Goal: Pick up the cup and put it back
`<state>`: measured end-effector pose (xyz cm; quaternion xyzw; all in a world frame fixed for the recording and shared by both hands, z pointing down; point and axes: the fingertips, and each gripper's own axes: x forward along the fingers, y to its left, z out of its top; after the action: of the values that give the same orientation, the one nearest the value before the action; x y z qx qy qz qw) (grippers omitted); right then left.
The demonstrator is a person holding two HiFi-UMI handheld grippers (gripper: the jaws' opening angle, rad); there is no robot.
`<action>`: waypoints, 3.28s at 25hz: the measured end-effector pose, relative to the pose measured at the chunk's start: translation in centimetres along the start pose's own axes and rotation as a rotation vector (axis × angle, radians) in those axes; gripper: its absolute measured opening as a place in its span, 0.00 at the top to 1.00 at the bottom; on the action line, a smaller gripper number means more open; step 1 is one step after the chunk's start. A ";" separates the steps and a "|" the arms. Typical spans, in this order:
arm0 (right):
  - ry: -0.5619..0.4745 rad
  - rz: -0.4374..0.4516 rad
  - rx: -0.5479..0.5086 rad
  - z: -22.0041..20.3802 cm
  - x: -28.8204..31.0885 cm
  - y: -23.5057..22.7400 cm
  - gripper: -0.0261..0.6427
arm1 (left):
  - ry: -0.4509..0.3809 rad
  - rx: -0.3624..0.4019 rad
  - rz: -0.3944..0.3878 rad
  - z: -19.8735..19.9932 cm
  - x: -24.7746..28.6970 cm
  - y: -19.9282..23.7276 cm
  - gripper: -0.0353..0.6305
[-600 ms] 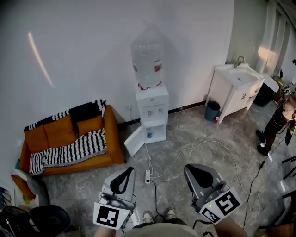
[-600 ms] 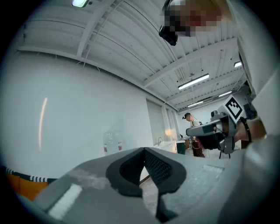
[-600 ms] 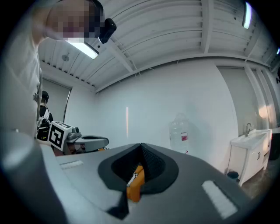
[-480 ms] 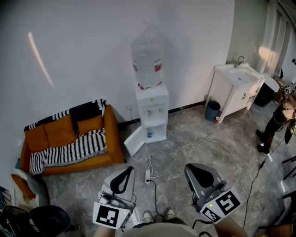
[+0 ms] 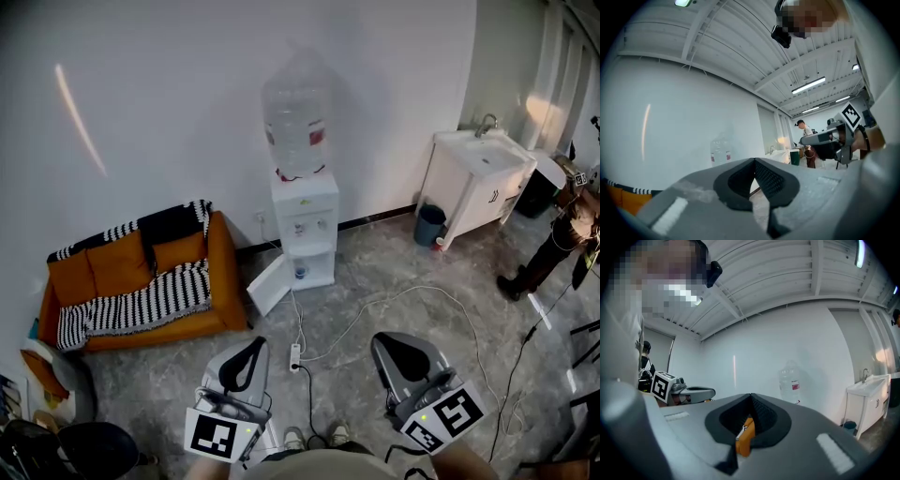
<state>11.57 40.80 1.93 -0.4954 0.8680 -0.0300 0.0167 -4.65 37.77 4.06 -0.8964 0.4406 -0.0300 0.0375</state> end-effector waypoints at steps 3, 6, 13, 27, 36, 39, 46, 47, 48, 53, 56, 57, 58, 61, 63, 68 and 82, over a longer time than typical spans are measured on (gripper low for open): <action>-0.012 -0.002 0.000 -0.1 0.0 -0.7 0.96 | 0.010 -0.012 0.008 -0.4 0.5 -0.3 0.94; -0.030 -0.007 -0.006 0.1 0.1 -1.5 0.92 | 0.019 -0.010 0.020 -0.8 0.9 -0.5 0.94; -0.038 0.014 0.001 0.4 -0.3 -4.0 0.65 | 0.018 0.014 0.060 -0.4 2.3 -1.4 0.94; -0.027 0.086 0.015 -0.4 -1.3 -6.9 0.61 | 0.037 0.023 0.123 -0.9 3.8 -4.0 0.94; -0.023 0.089 0.017 -2.3 -0.1 -7.0 0.61 | 0.010 0.055 0.112 -1.5 4.4 -3.8 0.94; -0.006 0.088 0.016 -3.3 1.3 -7.1 0.60 | 0.004 0.046 0.107 -2.2 5.3 -2.7 0.94; 0.031 0.084 0.019 -5.9 7.6 -7.7 0.60 | 0.009 0.038 0.077 -4.6 9.1 2.4 0.94; 0.034 0.079 0.023 -6.1 8.7 -7.9 0.60 | 0.009 0.037 0.073 -4.8 9.7 3.3 0.94; 0.039 0.074 0.026 -6.3 9.8 -8.1 0.60 | 0.009 0.036 0.068 -5.0 10.3 4.2 0.94; 0.066 0.049 0.033 -6.6 16.6 -8.7 0.60 | 0.030 0.006 0.047 -5.9 13.5 10.4 0.94; 0.083 0.026 0.031 -6.6 21.3 -9.0 0.60 | 0.030 0.010 0.017 -6.2 15.9 14.6 0.94; 0.086 0.016 0.030 -6.5 22.8 -9.1 0.60 | 0.030 0.010 0.006 -6.2 16.7 16.0 0.94; 0.089 0.004 0.030 -6.4 24.3 -9.2 0.60 | 0.031 0.009 -0.005 -6.2 17.5 17.4 0.94; 0.097 -0.035 0.028 -5.9 28.6 -9.7 0.59 | 0.033 0.007 -0.039 -6.4 20.0 21.6 0.94; 0.102 -0.064 0.027 -5.7 31.2 -10.2 0.59 | 0.027 0.002 -0.065 -6.6 21.6 24.1 0.94; 0.103 -0.131 0.022 -5.5 36.5 -11.4 0.59 | 0.052 -0.035 -0.117 -7.3 25.2 28.7 0.94; 0.160 -0.152 0.044 -7.5 42.8 -14.4 0.58 | 0.073 -0.038 -0.144 -9.4 30.8 33.9 0.94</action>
<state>1.72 -3.10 10.39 -0.5551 0.8258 -0.0897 -0.0442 -13.36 -7.67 10.85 -0.9246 0.3767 -0.0568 0.0022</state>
